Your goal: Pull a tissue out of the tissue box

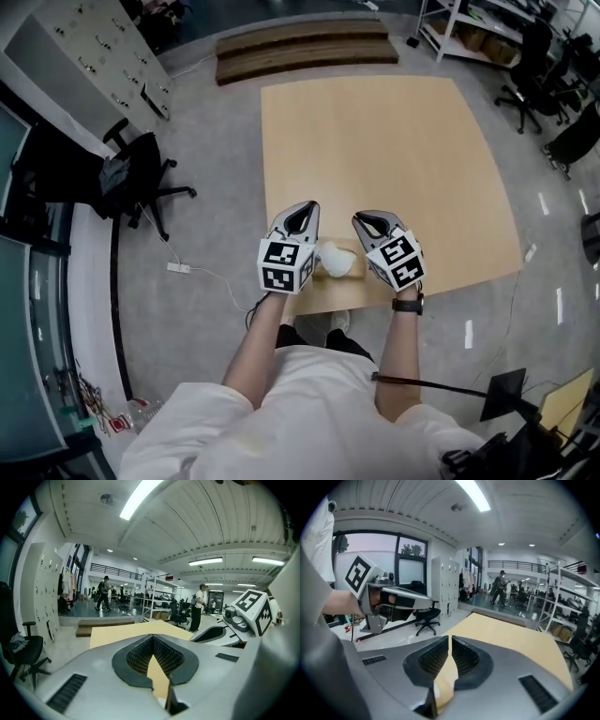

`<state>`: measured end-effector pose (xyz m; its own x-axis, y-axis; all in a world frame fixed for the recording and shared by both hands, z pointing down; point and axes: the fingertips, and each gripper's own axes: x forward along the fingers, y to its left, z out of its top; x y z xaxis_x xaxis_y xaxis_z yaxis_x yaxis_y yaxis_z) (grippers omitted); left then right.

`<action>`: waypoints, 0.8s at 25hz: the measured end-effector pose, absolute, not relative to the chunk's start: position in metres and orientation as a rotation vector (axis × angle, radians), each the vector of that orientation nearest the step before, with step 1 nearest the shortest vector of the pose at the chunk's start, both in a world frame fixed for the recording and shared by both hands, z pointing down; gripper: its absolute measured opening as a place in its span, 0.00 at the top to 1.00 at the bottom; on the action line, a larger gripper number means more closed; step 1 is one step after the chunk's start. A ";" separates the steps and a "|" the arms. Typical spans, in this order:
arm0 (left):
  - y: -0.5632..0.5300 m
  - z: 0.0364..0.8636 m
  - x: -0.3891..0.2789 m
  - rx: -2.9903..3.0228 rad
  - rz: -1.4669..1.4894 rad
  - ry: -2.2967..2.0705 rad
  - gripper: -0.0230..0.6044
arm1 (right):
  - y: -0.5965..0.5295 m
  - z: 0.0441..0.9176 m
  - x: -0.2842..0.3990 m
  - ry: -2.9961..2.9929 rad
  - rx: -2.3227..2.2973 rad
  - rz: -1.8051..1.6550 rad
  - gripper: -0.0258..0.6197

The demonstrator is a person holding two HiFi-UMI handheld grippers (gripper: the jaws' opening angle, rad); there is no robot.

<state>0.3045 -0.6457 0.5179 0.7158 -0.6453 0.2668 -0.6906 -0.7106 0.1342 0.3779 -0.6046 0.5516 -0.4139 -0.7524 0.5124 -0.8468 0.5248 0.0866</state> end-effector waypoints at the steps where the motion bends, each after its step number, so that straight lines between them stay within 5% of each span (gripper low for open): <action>1: -0.647 0.525 0.303 2.691 0.313 -1.056 0.96 | -0.603 0.566 0.372 -2.251 1.261 0.272 0.95; 9: -0.647 0.567 0.286 2.628 0.380 -0.988 0.96 | -0.573 0.682 0.336 -2.073 0.972 0.445 0.76; 20: -0.647 0.619 0.280 2.562 0.464 -0.891 0.96 | -0.552 0.743 0.308 -1.970 0.848 0.549 0.74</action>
